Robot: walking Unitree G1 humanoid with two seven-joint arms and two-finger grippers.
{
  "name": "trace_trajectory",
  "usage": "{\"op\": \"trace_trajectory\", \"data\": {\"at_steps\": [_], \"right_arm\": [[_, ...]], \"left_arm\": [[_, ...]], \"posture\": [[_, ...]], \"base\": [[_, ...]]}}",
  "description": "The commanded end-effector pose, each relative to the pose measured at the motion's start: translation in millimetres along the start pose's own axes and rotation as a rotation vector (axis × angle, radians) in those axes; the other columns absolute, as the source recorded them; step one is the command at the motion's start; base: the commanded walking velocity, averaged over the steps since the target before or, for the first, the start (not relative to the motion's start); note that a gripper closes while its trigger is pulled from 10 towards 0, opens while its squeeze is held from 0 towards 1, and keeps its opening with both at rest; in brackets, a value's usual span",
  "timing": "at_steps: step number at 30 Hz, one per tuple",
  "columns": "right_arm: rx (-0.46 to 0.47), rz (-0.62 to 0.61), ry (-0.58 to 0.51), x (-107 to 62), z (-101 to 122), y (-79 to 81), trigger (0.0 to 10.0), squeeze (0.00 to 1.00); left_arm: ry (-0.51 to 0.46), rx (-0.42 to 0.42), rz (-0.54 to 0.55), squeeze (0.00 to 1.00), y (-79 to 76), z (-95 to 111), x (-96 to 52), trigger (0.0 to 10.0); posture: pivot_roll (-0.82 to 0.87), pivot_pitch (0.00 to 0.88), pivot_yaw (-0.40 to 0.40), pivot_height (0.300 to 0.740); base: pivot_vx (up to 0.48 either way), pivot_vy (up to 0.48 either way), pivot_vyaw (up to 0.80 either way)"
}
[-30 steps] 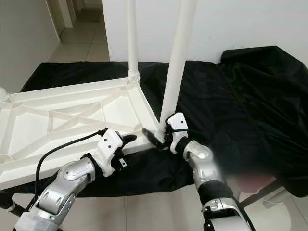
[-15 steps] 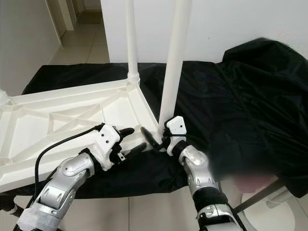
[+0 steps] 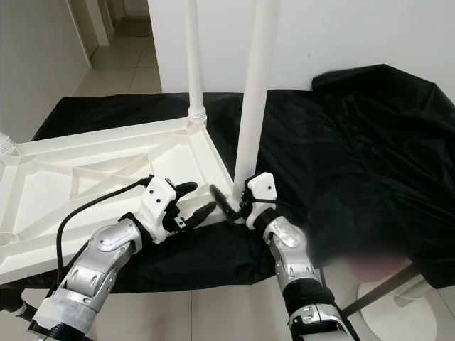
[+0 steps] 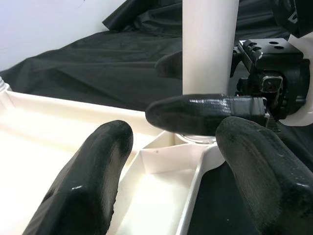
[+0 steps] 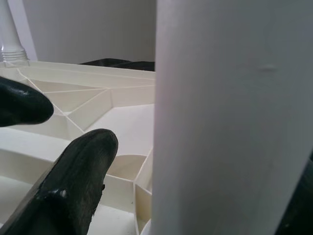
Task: Building children table
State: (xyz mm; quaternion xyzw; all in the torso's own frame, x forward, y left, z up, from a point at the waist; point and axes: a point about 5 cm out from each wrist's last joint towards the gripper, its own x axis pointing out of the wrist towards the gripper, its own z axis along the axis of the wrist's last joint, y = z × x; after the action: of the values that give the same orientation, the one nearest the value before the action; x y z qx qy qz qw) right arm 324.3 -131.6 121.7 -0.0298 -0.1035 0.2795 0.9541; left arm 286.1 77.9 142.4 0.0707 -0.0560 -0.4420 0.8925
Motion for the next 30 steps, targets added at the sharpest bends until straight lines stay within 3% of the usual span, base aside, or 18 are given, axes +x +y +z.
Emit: {"op": "trace_trajectory", "data": {"at_steps": [1,14,21,26,30], "right_arm": [[0.000,-0.018,0.013,-4.3,-4,-1.7,10.0,0.00],[-0.012,-0.074,-0.007,-3.9,0,-0.2,10.0,0.00],[-0.051,-0.035,0.020,-4.1,1,-3.2,10.0,0.00],[-0.068,-0.012,0.040,-8.0,2,-7.2,10.0,0.00],[-0.075,0.044,0.076,-10.3,1,-6.5,10.0,0.00]], "left_arm": [[-0.005,-0.009,0.030,0.00,2.6,-1,-0.3,10.0],[-0.006,-0.005,0.075,0.00,9.4,-3,-4.2,10.0],[0.021,-0.007,0.073,0.00,15.5,-4,-11.1,10.0],[0.041,0.000,0.038,0.00,14.1,-4,-16.6,10.0],[0.054,-0.011,-0.044,0.00,3.7,-4,-17.0,10.0]], "posture": [[-0.01,0.004,0.034,0.740],[0.01,0.017,0.026,0.740],[0.02,0.014,0.020,0.740],[0.01,0.005,0.018,0.740],[0.01,0.000,0.020,0.740]], "base": [[0.000,0.000,0.00],[0.000,0.000,0.00],[0.000,0.000,0.00],[0.000,0.000,0.00],[0.000,0.000,0.00]]}}
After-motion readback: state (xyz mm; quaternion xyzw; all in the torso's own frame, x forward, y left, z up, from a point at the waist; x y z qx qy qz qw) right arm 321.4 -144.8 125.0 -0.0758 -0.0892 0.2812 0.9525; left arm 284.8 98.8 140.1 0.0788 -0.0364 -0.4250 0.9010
